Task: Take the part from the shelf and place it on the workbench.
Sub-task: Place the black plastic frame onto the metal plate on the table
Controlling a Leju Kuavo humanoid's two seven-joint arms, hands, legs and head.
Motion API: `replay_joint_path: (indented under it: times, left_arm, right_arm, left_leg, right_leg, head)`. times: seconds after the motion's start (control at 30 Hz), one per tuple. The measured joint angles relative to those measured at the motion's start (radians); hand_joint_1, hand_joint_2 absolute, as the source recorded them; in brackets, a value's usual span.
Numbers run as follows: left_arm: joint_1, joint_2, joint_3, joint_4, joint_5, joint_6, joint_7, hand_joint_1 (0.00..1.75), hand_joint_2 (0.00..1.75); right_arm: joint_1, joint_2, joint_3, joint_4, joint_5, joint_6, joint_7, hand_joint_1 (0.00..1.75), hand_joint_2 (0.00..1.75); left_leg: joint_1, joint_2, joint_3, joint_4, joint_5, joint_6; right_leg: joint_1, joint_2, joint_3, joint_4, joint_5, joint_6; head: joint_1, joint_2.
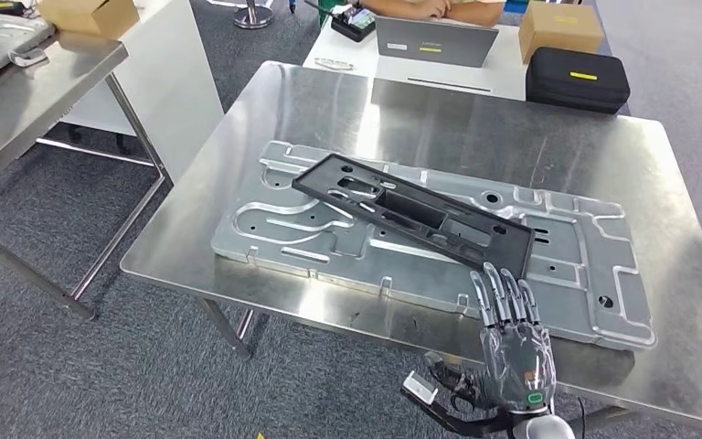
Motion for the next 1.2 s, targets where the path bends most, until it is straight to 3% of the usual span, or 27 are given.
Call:
replay_joint_path:
  times: [0.1,0.13,0.17,0.2,0.27,0.33,0.37,0.43,0.47,0.5,0.6,0.63,0.67,0.7,0.73,0.8,0.87,0.9,0.97,1.0,1.07,1.1,1.13,1.17,1.2]
  left_arm:
    - [0.001,-0.004,0.007,0.000,0.001,0.002,0.009,0.00,0.00]
    - [0.002,-0.005,0.008,0.000,0.000,0.003,0.010,0.00,0.00]
    - [0.002,-0.006,0.009,0.000,0.000,0.004,0.011,0.00,0.00]
    - [0.002,-0.008,0.010,0.000,0.000,0.004,0.011,0.00,0.00]
    - [0.002,-0.012,0.012,0.000,-0.001,0.004,0.011,0.00,0.00]
    - [0.001,-0.015,0.013,0.000,-0.001,0.005,0.011,0.00,0.00]
    - [0.000,-0.015,0.013,0.000,-0.001,0.005,0.011,0.00,0.00]
    - [0.001,-0.015,0.013,0.000,-0.002,0.007,0.011,0.00,0.00]
    - [0.001,-0.015,0.014,0.000,-0.002,0.008,0.011,0.00,0.00]
    - [0.002,-0.015,0.015,0.000,-0.002,0.009,0.011,0.00,0.00]
    - [0.002,-0.015,0.016,0.000,-0.007,0.014,0.008,0.00,0.00]
    - [0.002,-0.016,0.016,0.000,-0.010,0.017,0.005,0.00,0.00]
    - [0.003,-0.016,0.016,0.000,-0.014,0.022,0.001,0.00,0.00]
    - [0.003,-0.016,0.016,0.000,-0.018,0.026,-0.003,0.00,0.00]
    - [0.003,-0.017,0.016,0.000,-0.020,0.030,-0.006,0.00,0.00]
    - [0.002,-0.018,0.016,0.000,-0.023,0.036,-0.012,0.00,0.00]
    - [0.002,-0.018,0.016,0.000,-0.024,0.040,-0.016,0.00,0.00]
    - [0.003,-0.018,0.016,0.000,-0.025,0.041,-0.017,0.00,0.00]
    - [0.004,-0.021,0.016,0.000,-0.026,0.041,-0.020,0.00,0.00]
    - [0.004,-0.023,0.016,0.000,-0.026,0.041,-0.020,0.00,0.00]
    - [0.004,-0.026,0.016,0.000,-0.026,0.041,-0.020,0.00,0.00]
    - [0.005,-0.025,0.016,0.000,-0.026,0.041,-0.020,0.00,0.00]
    - [0.006,-0.025,0.016,0.000,-0.026,0.041,-0.020,0.00,0.00]
    - [0.007,-0.026,0.016,0.000,-0.027,0.041,-0.020,0.00,0.00]
    - [0.007,-0.026,0.016,0.000,-0.028,0.040,-0.020,0.00,0.00]
  right_arm:
    - [0.041,-0.009,0.008,-0.039,0.000,0.003,0.007,0.00,0.00]
    - [0.051,-0.011,0.014,-0.047,0.000,0.005,0.014,0.00,0.00]
    - [0.061,-0.014,0.019,-0.053,0.000,0.006,0.019,0.00,0.00]
    - [0.069,-0.016,0.023,-0.059,0.000,0.007,0.023,0.00,0.00]
    - [0.077,-0.020,0.028,-0.069,0.000,0.008,0.024,0.00,0.00]
    - [0.080,-0.023,0.031,-0.080,0.000,0.008,0.024,0.00,0.00]
    - [0.081,-0.024,0.031,-0.084,0.000,0.008,0.025,0.00,0.00]
    - [0.086,-0.026,0.034,-0.090,0.000,0.008,0.027,0.00,0.00]
    - [0.087,-0.027,0.036,-0.091,0.000,0.009,0.031,0.00,0.00]
    - [0.089,-0.027,0.041,-0.092,0.000,0.010,0.038,0.00,0.00]
    - [0.107,-0.026,0.070,-0.092,-0.004,0.025,0.085,0.00,0.00]
    - [0.117,-0.024,0.086,-0.091,-0.013,0.031,0.108,0.00,0.00]
    - [0.128,-0.021,0.104,-0.088,-0.029,0.036,0.135,0.00,0.00]
    - [0.138,-0.017,0.125,-0.084,-0.052,0.039,0.163,0.00,0.00]
    - [0.147,-0.012,0.147,-0.074,-0.084,0.038,0.195,0.00,0.00]
    - [0.161,-0.001,0.188,-0.038,-0.173,0.023,0.243,0.00,0.00]
    - [0.171,0.013,0.226,0.042,-0.295,-0.022,0.262,0.00,0.00]
    - [0.174,0.019,0.242,0.089,-0.343,-0.050,0.263,0.00,0.00]
    - [0.177,0.027,0.268,0.180,-0.400,-0.099,0.264,0.00,0.00]
    - [0.177,0.029,0.278,0.214,-0.410,-0.113,0.264,0.00,0.00]
    - [0.177,0.031,0.292,0.265,-0.422,-0.125,0.264,0.00,0.00]
    - [0.176,0.032,0.298,0.283,-0.426,-0.125,0.264,0.00,0.00]
    - [0.176,0.033,0.303,0.299,-0.433,-0.121,0.264,0.00,0.00]
    - [0.176,0.033,0.307,0.315,-0.447,-0.117,0.264,0.00,0.00]
    - [0.175,0.034,0.311,0.331,-0.465,-0.115,0.264,0.00,0.00]
  left_leg:
    - [0.001,0.008,-0.036,-0.001,0.030,0.015]
    - [0.001,0.010,-0.051,0.002,0.040,0.014]
    - [0.000,0.011,-0.067,0.006,0.050,0.013]
    - [0.000,0.011,-0.083,0.011,0.059,0.010]
    - [0.001,0.012,-0.111,0.023,0.073,0.004]
    - [-0.001,0.011,-0.127,0.036,0.084,-0.006]
    - [-0.002,0.011,-0.129,0.038,0.090,-0.013]
    - [-0.003,0.010,-0.131,0.035,0.105,-0.026]
    - [-0.002,0.009,-0.136,0.039,0.099,-0.032]
    - [-0.001,0.007,-0.145,0.054,0.074,-0.037]
    - [0.002,0.005,-0.180,0.200,-0.078,-0.047]
    - [0.002,0.005,-0.186,0.260,-0.109,-0.050]
    - [0.002,0.005,-0.182,0.302,-0.114,-0.051]
    - [0.002,0.005,-0.165,0.314,-0.096,-0.051]
    - [0.002,0.004,-0.130,0.289,-0.066,-0.048]
    - [-0.001,0.002,-0.015,0.148,-0.036,-0.036]
    - [-0.006,-0.001,0.078,0.010,-0.053,-0.024]
    - [-0.009,-0.001,0.095,-0.023,-0.061,-0.020]
    - [-0.008,0.002,0.083,-0.036,-0.043,-0.006]
    - [-0.007,0.006,0.073,-0.040,-0.030,0.004]
    - [-0.003,0.014,0.045,-0.044,-0.003,0.019]
    - [-0.004,0.016,0.028,-0.043,0.009,0.023]
    - [-0.005,0.018,0.011,-0.039,0.021,0.022]
    - [-0.005,0.019,-0.008,-0.034,0.032,0.021]
    - [-0.005,0.020,-0.028,-0.026,0.043,0.019]
  right_leg:
    - [-0.002,0.002,-0.047,0.154,-0.133,0.010]
    - [-0.003,0.002,-0.057,0.207,-0.155,0.012]
    - [-0.003,0.002,-0.054,0.235,-0.153,0.014]
    - [-0.004,0.002,-0.033,0.230,-0.131,0.015]
    - [-0.005,0.001,0.056,0.121,-0.081,0.014]
    - [-0.002,0.002,0.142,-0.010,-0.080,0.004]
    - [0.001,0.003,0.161,-0.044,-0.089,-0.002]
    - [0.003,0.003,0.155,-0.056,-0.082,-0.020]
    - [0.002,0.002,0.147,-0.059,-0.072,-0.029]
    - [-0.001,0.000,0.136,-0.061,-0.060,-0.039]
    - [0.000,-0.005,0.093,-0.063,-0.023,-0.055]
    - [0.001,-0.005,0.077,-0.062,-0.011,-0.054]
    - [0.003,-0.006,0.060,-0.060,0.001,-0.054]
    - [0.004,-0.007,0.043,-0.057,0.012,-0.053]
    - [0.005,-0.007,0.027,-0.053,0.022,-0.051]
    - [0.008,-0.006,0.004,-0.044,0.039,-0.046]
    - [0.010,-0.006,-0.006,-0.040,0.057,-0.037]
    - [0.009,-0.007,-0.008,-0.042,0.067,-0.031]
    - [0.006,-0.005,-0.012,-0.047,0.077,-0.018]
    - [0.005,-0.004,-0.019,-0.035,0.057,-0.014]
    - [0.001,0.000,-0.042,0.039,-0.037,-0.007]
    - [-0.001,0.000,-0.055,0.099,-0.090,-0.004]
    - [-0.002,0.000,-0.064,0.160,-0.124,0.000]
    - [-0.004,0.000,-0.065,0.208,-0.131,0.003]
    - [-0.005,0.000,-0.053,0.231,-0.114,0.006]
  head:
    - [0.000,0.000]
    - [0.000,0.000]
    - [0.000,0.000]
    - [0.000,0.000]
    - [0.000,0.000]
    - [0.000,0.000]
    - [0.000,0.000]
    - [0.000,0.000]
    - [0.000,0.000]
    - [0.000,0.000]
    - [0.000,0.000]
    - [0.000,0.000]
    - [0.000,0.000]
    - [0.000,0.000]
    - [0.000,0.000]
    - [0.000,0.000]
    - [0.000,0.000]
    - [-0.001,0.000]
    - [-0.001,0.000]
    - [-0.001,0.000]
    - [-0.001,0.000]
    - [-0.001,0.000]
    - [-0.001,0.000]
    - [-0.001,0.000]
    - [-0.001,0.000]
